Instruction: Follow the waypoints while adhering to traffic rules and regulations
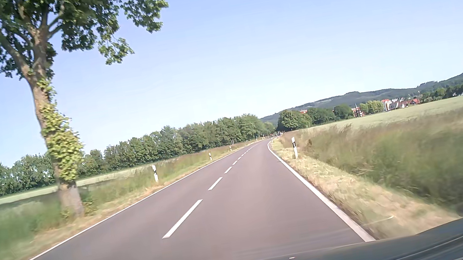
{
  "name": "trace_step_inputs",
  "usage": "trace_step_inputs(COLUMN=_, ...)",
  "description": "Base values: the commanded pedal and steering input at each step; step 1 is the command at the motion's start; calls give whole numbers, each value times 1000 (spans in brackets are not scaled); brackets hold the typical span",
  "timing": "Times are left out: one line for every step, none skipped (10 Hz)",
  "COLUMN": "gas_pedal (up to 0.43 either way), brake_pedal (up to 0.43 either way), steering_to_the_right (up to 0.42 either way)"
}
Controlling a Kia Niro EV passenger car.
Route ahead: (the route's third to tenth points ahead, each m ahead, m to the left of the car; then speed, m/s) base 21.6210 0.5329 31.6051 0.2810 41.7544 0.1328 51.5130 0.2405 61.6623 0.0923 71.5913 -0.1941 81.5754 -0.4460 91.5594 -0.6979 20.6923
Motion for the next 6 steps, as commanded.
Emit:
trace_step_inputs(gas_pedal=228, brake_pedal=6, steering_to_the_right=0)
trace_step_inputs(gas_pedal=228, brake_pedal=6, steering_to_the_right=0)
trace_step_inputs(gas_pedal=228, brake_pedal=6, steering_to_the_right=0)
trace_step_inputs(gas_pedal=228, brake_pedal=6, steering_to_the_right=0)
trace_step_inputs(gas_pedal=228, brake_pedal=6, steering_to_the_right=0)
trace_step_inputs(gas_pedal=228, brake_pedal=6, steering_to_the_right=1)
